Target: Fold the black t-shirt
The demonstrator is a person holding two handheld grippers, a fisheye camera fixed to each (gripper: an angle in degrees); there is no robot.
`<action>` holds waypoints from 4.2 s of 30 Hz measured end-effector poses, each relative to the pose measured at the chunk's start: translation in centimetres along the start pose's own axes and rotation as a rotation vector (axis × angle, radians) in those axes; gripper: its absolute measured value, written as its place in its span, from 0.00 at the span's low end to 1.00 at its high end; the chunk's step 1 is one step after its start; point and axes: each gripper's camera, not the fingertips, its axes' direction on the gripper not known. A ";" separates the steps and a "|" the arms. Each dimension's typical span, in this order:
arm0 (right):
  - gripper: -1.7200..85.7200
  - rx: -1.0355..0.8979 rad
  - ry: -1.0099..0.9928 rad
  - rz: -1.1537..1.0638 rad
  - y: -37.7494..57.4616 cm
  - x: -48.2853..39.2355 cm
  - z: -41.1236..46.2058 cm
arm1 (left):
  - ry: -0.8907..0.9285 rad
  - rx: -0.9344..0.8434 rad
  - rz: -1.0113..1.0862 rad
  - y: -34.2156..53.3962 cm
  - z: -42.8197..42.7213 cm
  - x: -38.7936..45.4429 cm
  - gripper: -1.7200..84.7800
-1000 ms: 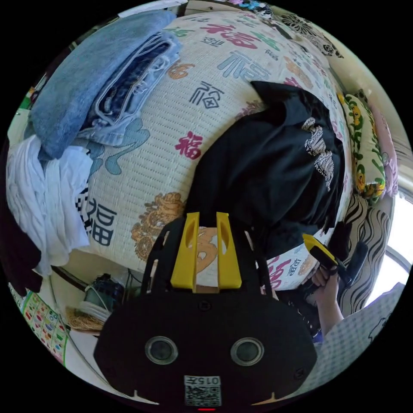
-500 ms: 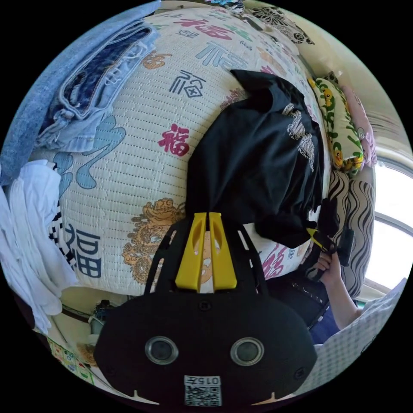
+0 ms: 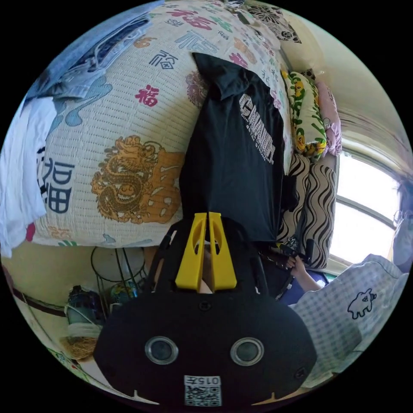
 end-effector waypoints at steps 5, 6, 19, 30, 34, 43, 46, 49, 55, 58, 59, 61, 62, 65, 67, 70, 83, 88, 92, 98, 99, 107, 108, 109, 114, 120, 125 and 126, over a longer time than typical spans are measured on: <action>0.02 0.133 -0.234 0.077 -0.8 2.3 0.0 | -0.063 0.101 -0.033 1.6 1.0 -0.5 0.07; 0.02 0.166 -0.282 0.073 -1.5 2.3 -0.5 | -0.093 0.091 -0.012 1.9 1.5 -0.1 0.08; 0.02 0.158 -0.372 -0.038 -12.0 2.7 -0.4 | -0.619 -0.167 0.332 2.5 18.0 6.2 0.07; 0.02 -0.128 -0.086 -0.010 2.3 5.8 4.3 | -0.395 -0.030 0.103 4.0 13.7 5.7 0.02; 0.02 -0.192 -0.009 -0.032 4.9 5.4 6.6 | -0.438 -0.103 0.099 4.4 14.8 6.8 0.02; 0.06 -0.373 0.016 0.031 5.4 9.0 18.6 | -0.568 -0.269 -0.019 3.1 31.4 2.8 0.03; 0.08 -0.434 0.075 0.050 6.7 10.7 19.0 | -0.653 -0.423 -0.013 3.5 36.5 2.8 0.05; 0.07 -0.333 0.147 0.097 7.4 12.7 15.9 | -0.720 -0.390 0.002 3.4 37.7 4.8 0.05; 0.08 0.160 -0.153 0.208 2.9 17.4 8.7 | -0.439 -0.100 0.320 -4.5 41.5 18.1 0.07; 0.10 0.308 -0.301 0.183 -0.6 18.7 8.3 | -0.258 -0.063 0.610 -10.0 47.6 28.6 0.08; 0.10 0.323 -0.321 0.179 -1.3 18.9 8.5 | -0.227 -0.062 0.670 -11.0 49.0 30.8 0.08; 0.12 0.340 -0.387 0.187 -3.9 19.7 9.9 | -0.158 -0.085 0.875 -14.3 55.5 39.4 0.10; 0.12 0.344 -0.414 0.192 -4.4 19.9 10.3 | -0.161 -0.089 0.919 -14.9 57.3 41.5 0.11; 0.13 0.368 -0.509 0.238 -6.2 21.1 12.3 | -0.294 -0.123 1.084 -17.1 67.4 50.4 0.13; 0.12 0.396 -0.643 0.312 -6.5 22.6 13.8 | -0.476 -0.301 1.201 -17.5 76.9 55.8 0.15; 0.06 0.401 -0.773 0.356 -6.1 23.6 14.6 | -0.742 -0.431 1.375 -16.3 86.8 58.9 0.14; 0.03 0.568 -0.227 0.288 0.9 18.7 8.8 | -0.148 -0.245 0.960 -26.8 88.0 58.9 0.01; 0.13 0.553 -0.325 0.333 -1.6 21.9 7.7 | -0.211 -0.351 0.907 -28.8 92.6 57.1 0.02; 0.11 0.471 -0.292 0.360 -5.0 22.3 6.7 | -0.305 -0.365 0.984 -28.3 93.7 57.5 0.01; 0.02 0.452 -0.304 0.298 -6.5 20.0 4.1 | -0.399 -0.404 1.034 -28.1 93.0 57.4 0.01; 0.02 0.458 -0.304 0.288 -6.6 19.5 3.4 | -0.357 -0.389 1.059 -27.8 92.2 57.7 0.01; 0.02 0.504 -0.243 0.356 -5.3 13.7 0.8 | 0.000 -0.358 1.103 -25.0 85.0 57.0 0.02; 0.02 0.503 -0.288 0.393 -5.1 13.3 1.0 | 0.035 -0.345 1.084 -24.6 82.9 55.7 0.03; 0.02 0.505 -0.308 0.431 -5.1 12.7 0.9 | 0.074 -0.327 1.074 -24.2 80.3 54.2 0.04; 0.02 0.550 -0.324 0.346 -6.3 7.3 -3.0 | 0.192 -0.202 0.813 -23.3 65.8 43.1 0.08; 0.04 0.417 -0.444 -0.212 -15.5 -10.6 -7.2 | -0.021 0.254 0.231 -19.9 43.0 21.8 0.08; 0.09 0.218 -0.358 -0.602 -25.3 -32.1 -5.6 | -0.207 0.450 -0.102 -16.7 29.0 8.3 0.10; 0.11 0.172 -0.362 -0.656 -27.6 -37.6 -4.6 | -0.193 0.465 -0.136 -16.5 26.6 6.1 0.10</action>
